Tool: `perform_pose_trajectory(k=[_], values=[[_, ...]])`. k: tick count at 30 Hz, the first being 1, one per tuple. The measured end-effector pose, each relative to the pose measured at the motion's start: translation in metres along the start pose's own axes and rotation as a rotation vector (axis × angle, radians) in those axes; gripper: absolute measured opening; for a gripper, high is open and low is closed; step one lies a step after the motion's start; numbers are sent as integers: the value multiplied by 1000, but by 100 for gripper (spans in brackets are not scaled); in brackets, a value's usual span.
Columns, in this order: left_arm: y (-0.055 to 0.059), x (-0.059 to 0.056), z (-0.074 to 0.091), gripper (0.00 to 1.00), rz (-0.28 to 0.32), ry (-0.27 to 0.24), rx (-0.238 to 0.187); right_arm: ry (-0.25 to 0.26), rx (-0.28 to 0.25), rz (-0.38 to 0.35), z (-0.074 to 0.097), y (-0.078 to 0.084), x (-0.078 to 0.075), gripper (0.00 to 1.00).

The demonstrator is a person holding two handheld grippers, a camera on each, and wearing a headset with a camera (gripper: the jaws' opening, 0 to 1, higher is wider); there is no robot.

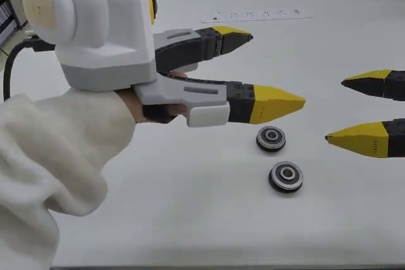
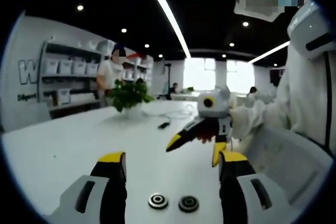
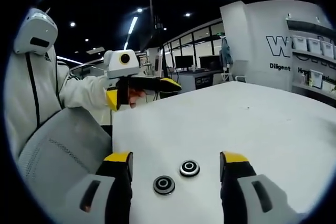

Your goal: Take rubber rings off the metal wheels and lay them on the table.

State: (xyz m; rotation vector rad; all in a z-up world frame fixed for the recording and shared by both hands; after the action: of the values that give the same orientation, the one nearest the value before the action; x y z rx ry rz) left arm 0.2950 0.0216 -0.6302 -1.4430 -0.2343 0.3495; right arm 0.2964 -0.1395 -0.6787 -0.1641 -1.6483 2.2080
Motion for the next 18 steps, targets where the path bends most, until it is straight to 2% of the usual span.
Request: perform_pose_trajectory(k=[4, 9, 18], values=[[12, -2, -2, 72, 1, 5, 41, -14, 15, -5, -4, 7, 2, 62], [33, -10, -7, 70, -19, 27, 121, -23, 29, -21, -6, 18, 4, 61], [54, -15, -16, 64, -9, 63, 173, -34, 39, -40, -12, 31, 8, 56]])
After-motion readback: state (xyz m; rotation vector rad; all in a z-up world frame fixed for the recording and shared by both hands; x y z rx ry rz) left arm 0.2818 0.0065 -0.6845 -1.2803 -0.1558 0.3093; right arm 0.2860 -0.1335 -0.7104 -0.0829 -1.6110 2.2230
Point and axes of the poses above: the centre of the closed fingertips' face, and the gripper's own axes: z roughly backward along the fingers, x roughly to its left, y roughly out of its underside, the point moved 6 cm from there along z, roughly backward along the fingers, and after that the axes turned 1 degree about -y, right-handed, at the moved point
